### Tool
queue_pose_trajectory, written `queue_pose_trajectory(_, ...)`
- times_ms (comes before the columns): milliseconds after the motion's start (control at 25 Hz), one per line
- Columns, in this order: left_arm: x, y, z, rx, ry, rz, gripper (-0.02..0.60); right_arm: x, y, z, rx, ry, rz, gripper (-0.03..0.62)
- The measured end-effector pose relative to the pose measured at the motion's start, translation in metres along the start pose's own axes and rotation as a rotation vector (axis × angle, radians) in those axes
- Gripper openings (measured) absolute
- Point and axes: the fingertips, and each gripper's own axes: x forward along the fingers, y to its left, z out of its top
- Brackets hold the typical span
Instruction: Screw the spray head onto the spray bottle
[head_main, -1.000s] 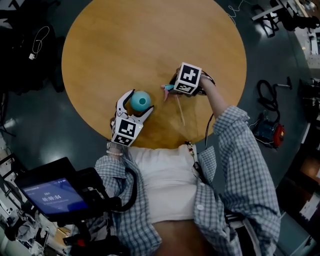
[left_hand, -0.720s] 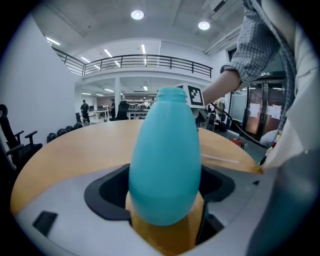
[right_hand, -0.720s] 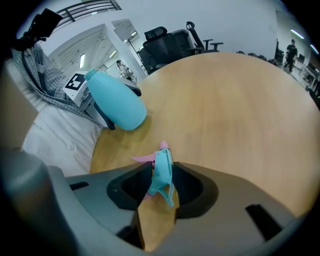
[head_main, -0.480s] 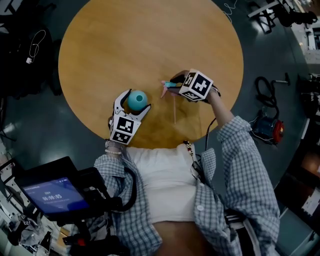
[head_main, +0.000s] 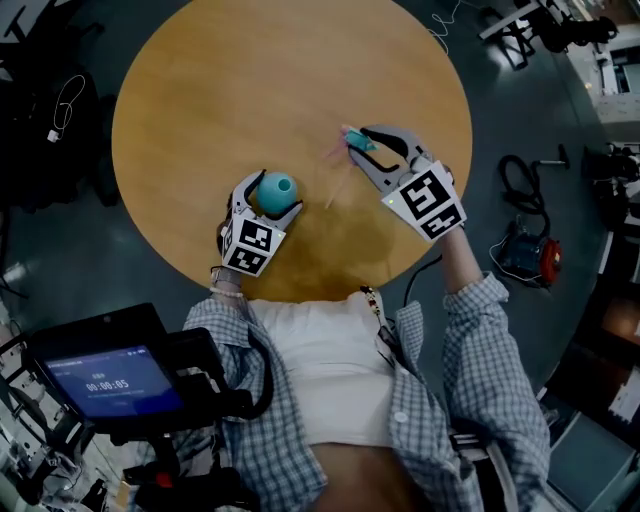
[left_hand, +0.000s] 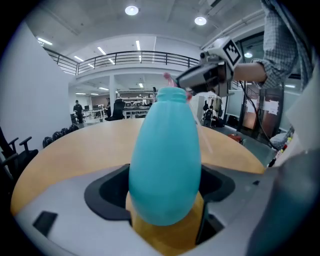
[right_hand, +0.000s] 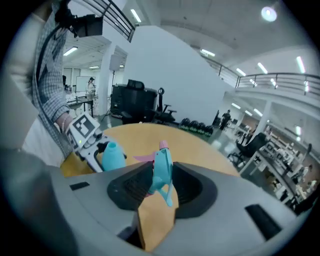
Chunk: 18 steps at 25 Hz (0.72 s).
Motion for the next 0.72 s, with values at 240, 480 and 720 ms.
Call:
queue_pose_trajectory(240,0.012,0.001,0.022,0.048,0.02,0.012,0.417,-0.073,-0.042,0.112,-0.09,-0.239,-0.218,0.117)
queue_pose_trajectory(480,0.009,-0.011,0.052,0.048,0.008,0.022,0.417,-0.121,-0.033,0.17,-0.181,-0.357,-0.282,0.117)
queue_pose_trajectory(720,0.008,-0.009,0.055,0.03,0.004,0.024,0.416,-0.092,-0.008,0.157,-0.211,-0.338,-0.219,0.115)
